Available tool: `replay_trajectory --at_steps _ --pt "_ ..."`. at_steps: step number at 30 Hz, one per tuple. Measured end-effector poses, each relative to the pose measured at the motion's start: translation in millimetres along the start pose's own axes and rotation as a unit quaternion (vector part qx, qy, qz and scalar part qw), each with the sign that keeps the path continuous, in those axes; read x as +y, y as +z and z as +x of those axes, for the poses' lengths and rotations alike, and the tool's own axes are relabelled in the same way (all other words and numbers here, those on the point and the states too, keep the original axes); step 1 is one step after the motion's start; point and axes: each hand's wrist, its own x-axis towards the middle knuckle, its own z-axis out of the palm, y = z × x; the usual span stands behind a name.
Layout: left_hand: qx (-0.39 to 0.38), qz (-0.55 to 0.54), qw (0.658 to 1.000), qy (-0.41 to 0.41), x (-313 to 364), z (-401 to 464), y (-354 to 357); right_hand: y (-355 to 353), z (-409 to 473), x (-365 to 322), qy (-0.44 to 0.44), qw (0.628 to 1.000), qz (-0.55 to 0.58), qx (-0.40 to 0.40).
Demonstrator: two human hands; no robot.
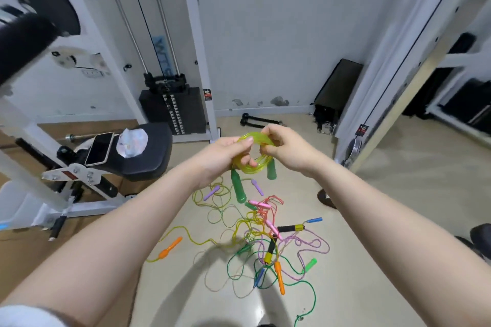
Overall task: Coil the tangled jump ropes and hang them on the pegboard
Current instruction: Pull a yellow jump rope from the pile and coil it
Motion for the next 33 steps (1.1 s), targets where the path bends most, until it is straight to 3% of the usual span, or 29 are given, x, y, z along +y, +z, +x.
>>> replay_trajectory --at_steps 6,11,17,25,29,33 --pt "0.093 -0.019 0.995 0.042 23.0 60.8 -33.0 -41.4 72.6 -5.9 0.041 0.988 0.139 -0.052" --pt "0.077 -0.041 0.994 0.067 46.8 101.9 -76.8 -55.3 137.3 -9.8 0.068 0.957 0.268 -0.082" --pt "0.06 -0.045 0.992 0.098 74.1 170.4 -132.9 -71.2 213.5 -20.8 0.059 0.955 0.291 -0.023" --pt "0.048 0.046 0.987 0.144 117.5 289.4 -157.3 -133.7 311.4 -0.1 0.056 0.961 0.261 0.067" --pt "0.037 0.056 0.987 0.145 132.1 378.0 -165.8 -180.8 379.5 34.4 0.052 0.966 0.242 0.071" --pt "0.048 0.018 0.988 0.148 154.6 499.2 -173.6 -252.2 479.5 69.1 0.023 0.986 0.151 0.073"
